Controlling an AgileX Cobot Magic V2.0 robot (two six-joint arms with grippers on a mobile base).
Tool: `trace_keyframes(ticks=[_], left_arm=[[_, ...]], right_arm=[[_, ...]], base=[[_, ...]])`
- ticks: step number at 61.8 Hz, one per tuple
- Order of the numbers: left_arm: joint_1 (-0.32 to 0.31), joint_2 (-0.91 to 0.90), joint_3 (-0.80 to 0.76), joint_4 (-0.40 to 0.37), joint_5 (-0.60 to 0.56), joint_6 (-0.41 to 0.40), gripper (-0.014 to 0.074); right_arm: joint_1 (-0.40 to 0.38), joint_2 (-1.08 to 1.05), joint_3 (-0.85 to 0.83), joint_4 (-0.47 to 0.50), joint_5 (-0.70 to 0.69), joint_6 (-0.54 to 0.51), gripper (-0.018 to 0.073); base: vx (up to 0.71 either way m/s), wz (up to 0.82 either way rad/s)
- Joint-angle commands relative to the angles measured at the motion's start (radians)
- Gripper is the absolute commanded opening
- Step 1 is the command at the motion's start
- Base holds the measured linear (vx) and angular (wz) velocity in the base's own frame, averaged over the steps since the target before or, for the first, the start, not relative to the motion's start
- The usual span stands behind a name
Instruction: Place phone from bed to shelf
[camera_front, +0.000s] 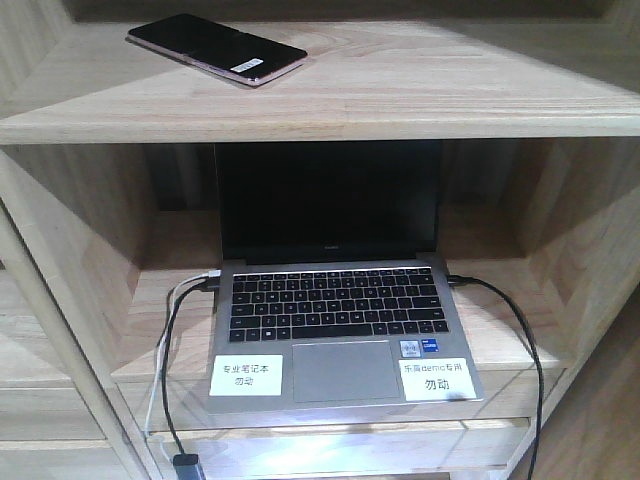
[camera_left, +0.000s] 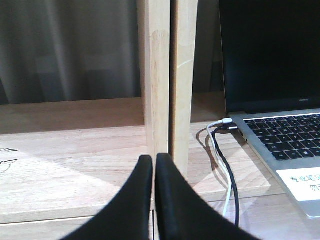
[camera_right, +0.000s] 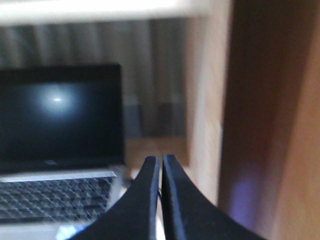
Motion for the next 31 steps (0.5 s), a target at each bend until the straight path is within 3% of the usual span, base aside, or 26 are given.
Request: trace_keyframes(ticks=[1, 31], left_arm=[[0.001, -0.005, 0.002, -0.010, -0.071, -0.004, 0.0001], [0.001, -0.005, 0.002, -0.010, -0.071, -0.004, 0.0001]], right_arm=[[-0.014, -0.028, 0.031, -0.011, -0.094, -0.003, -0.0004], [-0.014, -0.150, 0.293, -0.014, -0.260, 0.022, -0.0004]], base=[[0.00, 0.00], [0.00, 0.00]])
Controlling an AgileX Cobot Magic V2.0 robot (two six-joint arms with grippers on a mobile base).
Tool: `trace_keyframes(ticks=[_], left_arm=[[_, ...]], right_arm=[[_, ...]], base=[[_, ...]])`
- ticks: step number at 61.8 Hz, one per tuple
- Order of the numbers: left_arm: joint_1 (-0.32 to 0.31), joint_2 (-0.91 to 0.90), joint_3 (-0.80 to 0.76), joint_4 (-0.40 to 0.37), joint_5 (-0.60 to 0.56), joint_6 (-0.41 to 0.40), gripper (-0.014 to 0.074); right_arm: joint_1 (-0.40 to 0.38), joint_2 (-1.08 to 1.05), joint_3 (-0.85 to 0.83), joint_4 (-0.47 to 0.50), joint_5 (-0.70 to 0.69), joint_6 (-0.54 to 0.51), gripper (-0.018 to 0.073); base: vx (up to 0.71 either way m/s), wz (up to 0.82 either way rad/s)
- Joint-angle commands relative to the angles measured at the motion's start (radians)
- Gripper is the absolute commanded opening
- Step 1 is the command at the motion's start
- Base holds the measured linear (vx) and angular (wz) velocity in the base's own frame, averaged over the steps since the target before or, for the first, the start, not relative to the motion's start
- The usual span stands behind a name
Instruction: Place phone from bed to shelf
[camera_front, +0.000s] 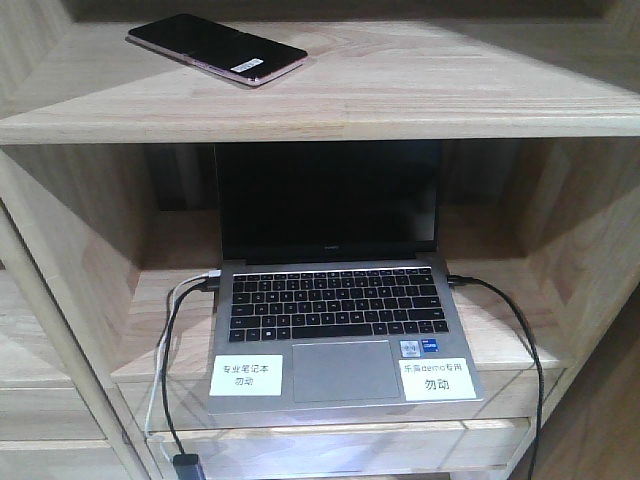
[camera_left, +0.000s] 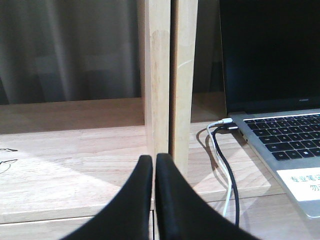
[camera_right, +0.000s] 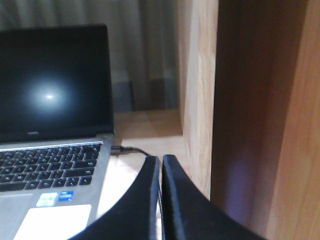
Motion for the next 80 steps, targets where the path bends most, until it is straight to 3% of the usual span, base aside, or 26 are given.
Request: trace_keyframes(ticks=[1, 80], left_arm=[[0.001, -0.005, 0.002, -0.010, -0.071, -0.004, 0.0001], [0.001, -0.005, 0.002, -0.010, -0.071, -0.004, 0.0001]], right_arm=[[-0.006, -0.008, 0.010, -0.013, -0.107, 0.010, -0.0004], [-0.006, -0.008, 0.009, -0.012, -0.105, 0.010, -0.0004]], base=[[0.00, 0.00], [0.00, 0.00]])
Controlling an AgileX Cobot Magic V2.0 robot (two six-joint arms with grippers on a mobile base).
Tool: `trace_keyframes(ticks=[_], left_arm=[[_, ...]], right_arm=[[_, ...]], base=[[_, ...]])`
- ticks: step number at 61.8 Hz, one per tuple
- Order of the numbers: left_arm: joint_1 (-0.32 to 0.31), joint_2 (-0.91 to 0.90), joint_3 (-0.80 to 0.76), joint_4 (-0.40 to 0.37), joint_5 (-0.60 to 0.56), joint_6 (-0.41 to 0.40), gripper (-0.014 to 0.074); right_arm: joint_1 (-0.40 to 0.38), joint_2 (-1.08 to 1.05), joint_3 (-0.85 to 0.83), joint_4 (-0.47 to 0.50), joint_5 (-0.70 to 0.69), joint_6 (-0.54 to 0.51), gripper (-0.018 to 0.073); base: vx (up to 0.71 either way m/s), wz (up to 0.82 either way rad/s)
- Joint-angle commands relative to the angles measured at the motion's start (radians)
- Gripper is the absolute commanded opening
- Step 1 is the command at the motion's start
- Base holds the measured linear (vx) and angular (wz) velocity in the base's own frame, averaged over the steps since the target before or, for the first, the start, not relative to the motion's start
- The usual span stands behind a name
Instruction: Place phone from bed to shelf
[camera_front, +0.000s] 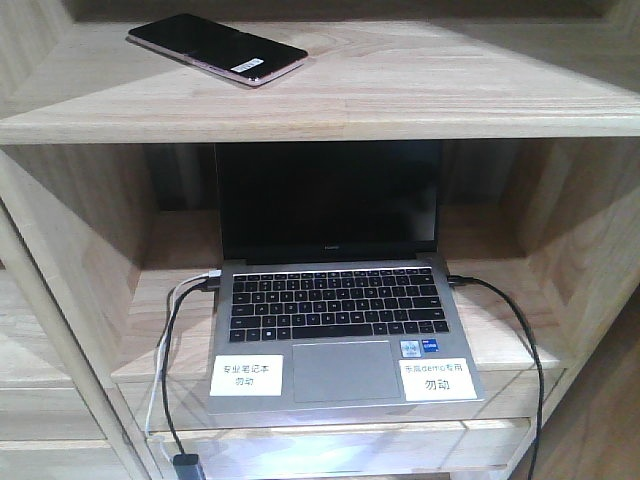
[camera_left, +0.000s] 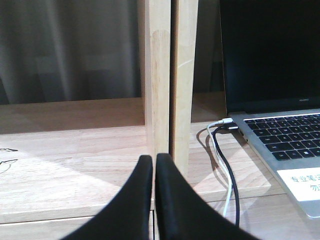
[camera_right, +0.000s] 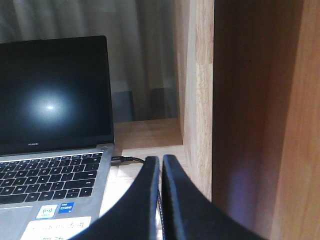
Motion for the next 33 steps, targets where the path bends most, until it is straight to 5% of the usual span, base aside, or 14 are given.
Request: trace_keyframes(ticks=[1, 33], left_arm=[[0.001, -0.005, 0.002, -0.010, -0.071, -0.004, 0.0001], [0.001, -0.005, 0.002, -0.010, -0.071, -0.004, 0.0001]], right_arm=[[-0.006, -0.008, 0.007, -0.010, -0.080, 0.002, -0.0004], [-0.006, -0.008, 0.007, -0.010, -0.080, 0.002, -0.0004]], base=[[0.00, 0.00], [0.00, 0.00]])
